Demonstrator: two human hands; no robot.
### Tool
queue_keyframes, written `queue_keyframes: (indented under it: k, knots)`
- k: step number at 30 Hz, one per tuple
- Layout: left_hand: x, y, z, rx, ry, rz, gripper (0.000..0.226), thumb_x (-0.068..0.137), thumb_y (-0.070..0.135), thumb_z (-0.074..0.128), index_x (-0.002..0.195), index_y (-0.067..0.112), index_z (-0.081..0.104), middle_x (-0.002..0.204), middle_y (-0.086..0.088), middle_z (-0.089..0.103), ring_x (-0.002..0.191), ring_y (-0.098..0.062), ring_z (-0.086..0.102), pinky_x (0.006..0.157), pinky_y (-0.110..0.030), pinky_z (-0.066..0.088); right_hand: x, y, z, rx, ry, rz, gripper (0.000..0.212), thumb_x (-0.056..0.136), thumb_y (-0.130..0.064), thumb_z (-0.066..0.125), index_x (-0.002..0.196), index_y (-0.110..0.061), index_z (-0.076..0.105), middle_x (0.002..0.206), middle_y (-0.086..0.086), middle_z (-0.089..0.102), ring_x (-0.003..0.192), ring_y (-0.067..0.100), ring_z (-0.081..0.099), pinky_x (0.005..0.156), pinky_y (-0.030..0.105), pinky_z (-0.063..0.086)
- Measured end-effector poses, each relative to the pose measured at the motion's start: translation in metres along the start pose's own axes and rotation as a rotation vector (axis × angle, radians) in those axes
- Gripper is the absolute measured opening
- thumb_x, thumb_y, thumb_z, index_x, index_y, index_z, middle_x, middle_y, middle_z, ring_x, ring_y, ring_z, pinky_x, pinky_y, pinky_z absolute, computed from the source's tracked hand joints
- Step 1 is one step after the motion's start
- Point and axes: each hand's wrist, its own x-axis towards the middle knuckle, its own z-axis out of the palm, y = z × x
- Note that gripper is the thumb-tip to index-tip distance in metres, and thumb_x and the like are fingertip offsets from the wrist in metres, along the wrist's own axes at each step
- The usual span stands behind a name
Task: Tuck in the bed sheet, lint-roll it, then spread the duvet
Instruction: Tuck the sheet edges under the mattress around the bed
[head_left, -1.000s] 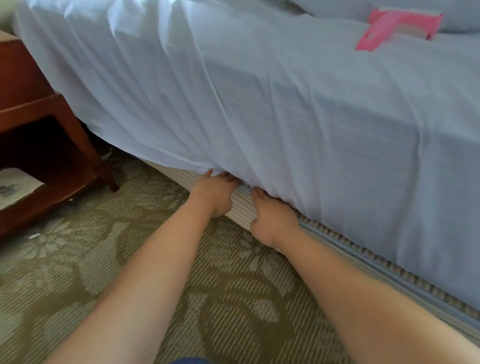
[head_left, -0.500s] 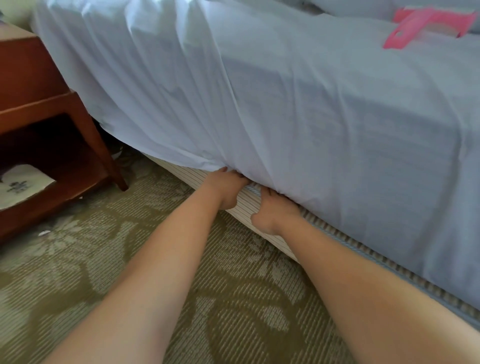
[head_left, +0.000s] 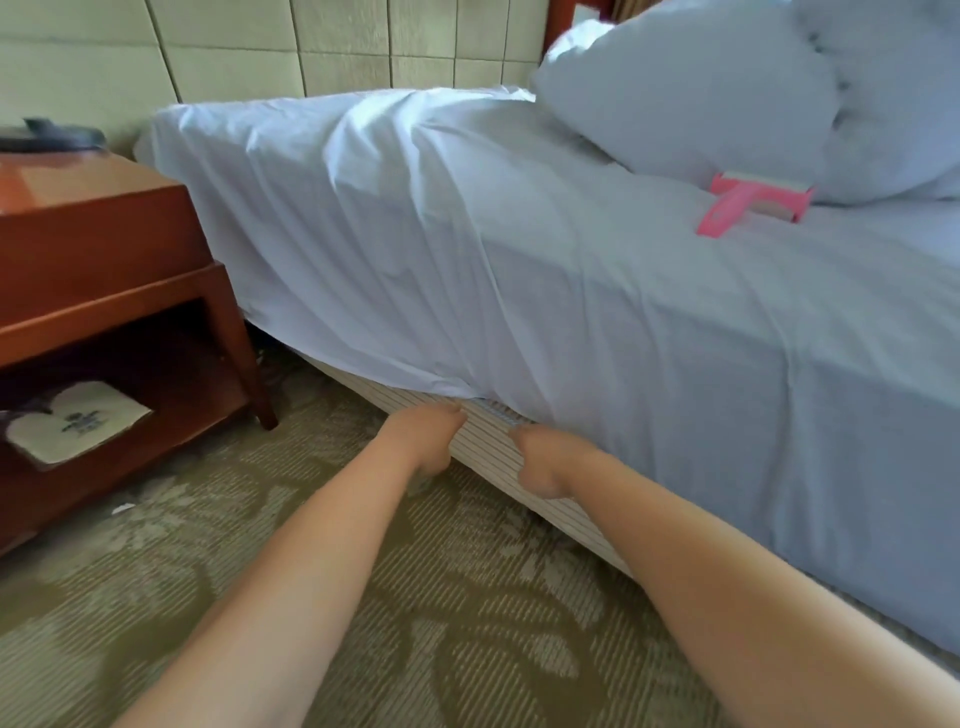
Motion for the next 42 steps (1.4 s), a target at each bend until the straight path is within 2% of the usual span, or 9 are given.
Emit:
queue_keyframes:
  k: [10,14,18,21,26,29,33,38,42]
  knots:
    - [0.059,-0.034,0.021,0.018,0.02,-0.001,0.07,0.093,0.006,0.04,0.154,0.012,0.004,0.161,-0.003,-0.001,0.148,-0.015,0.004,0.117,-0.028,0.008,0.078,0.004,0.018,0.012,0.174,-0.136,0.072,0.095,-0.022,0.044,0.153,-0.009,0.002,0.161,0.005,0.006,0.146,0.021,0.014,0.118,0.034,0.016]
    - [0.086,-0.054,0.026,0.055,0.052,0.045,0.071,0.092,0.006,0.043,0.153,0.014,0.009,0.161,-0.002,0.007,0.147,-0.015,0.01,0.116,-0.026,0.009,0.113,-0.008,0.025,0.111,0.22,-0.076,0.077,0.093,-0.027,0.045,0.154,-0.012,0.0,0.16,0.005,0.01,0.144,0.025,0.019,0.114,0.036,0.024]
    - [0.102,-0.076,0.029,0.087,0.049,0.149,0.074,0.085,0.002,0.05,0.152,0.015,0.02,0.158,-0.003,0.021,0.146,-0.017,0.019,0.117,-0.03,0.01,0.132,-0.025,0.026,0.177,0.252,0.031,0.08,0.09,-0.03,0.054,0.153,-0.01,0.008,0.155,0.01,0.023,0.14,0.028,0.027,0.11,0.037,0.029]
    - [0.108,-0.09,0.022,0.121,0.119,0.293,0.075,0.065,-0.006,0.071,0.136,0.005,0.051,0.139,-0.012,0.052,0.127,-0.027,0.052,0.103,-0.035,0.041,0.133,-0.032,0.021,0.233,0.196,0.056,0.081,0.09,-0.029,0.055,0.152,-0.01,0.007,0.154,0.013,0.024,0.139,0.03,0.027,0.109,0.037,0.03]
    - [0.108,-0.095,0.018,0.017,0.091,0.285,0.074,0.069,-0.017,0.057,0.138,0.008,0.049,0.143,-0.011,0.048,0.133,-0.027,0.045,0.102,-0.04,0.045,0.13,-0.032,0.021,0.213,0.205,0.085,0.081,0.086,-0.028,0.056,0.152,-0.007,0.013,0.152,0.018,0.029,0.137,0.034,0.032,0.11,0.04,0.031]
    - [0.113,-0.103,0.027,-0.019,0.129,0.351,0.075,0.055,-0.024,0.064,0.125,0.003,0.061,0.127,-0.014,0.062,0.117,-0.031,0.059,0.085,-0.044,0.056,0.133,-0.039,0.027,0.262,0.287,0.118,0.088,0.062,-0.027,0.073,0.14,0.0,0.043,0.131,0.023,0.055,0.117,0.038,0.055,0.095,0.045,0.046]
    - [0.123,-0.112,0.028,-0.034,0.24,0.478,0.07,0.057,-0.022,0.072,0.121,0.004,0.064,0.121,-0.01,0.065,0.111,-0.029,0.063,0.08,-0.041,0.058,0.137,-0.044,0.035,0.236,0.411,0.122,0.09,0.036,-0.025,0.08,0.12,0.003,0.063,0.109,0.02,0.067,0.096,0.035,0.066,0.078,0.042,0.055]
    - [0.134,-0.129,0.035,-0.043,0.262,0.565,0.076,0.059,-0.018,0.077,0.127,0.012,0.061,0.127,-0.006,0.063,0.115,-0.024,0.058,0.074,-0.039,0.059,0.146,-0.048,0.047,0.222,0.469,0.13,0.092,0.038,-0.023,0.078,0.123,0.005,0.06,0.114,0.02,0.065,0.104,0.035,0.063,0.088,0.045,0.052]
    - [0.129,-0.129,0.038,-0.019,0.206,0.543,0.083,0.062,-0.019,0.071,0.138,0.008,0.049,0.14,-0.009,0.052,0.128,-0.027,0.049,0.089,-0.044,0.055,0.145,-0.05,0.047,0.252,0.444,0.169,0.093,0.046,-0.028,0.078,0.131,0.001,0.053,0.125,0.017,0.06,0.114,0.032,0.058,0.097,0.044,0.046]
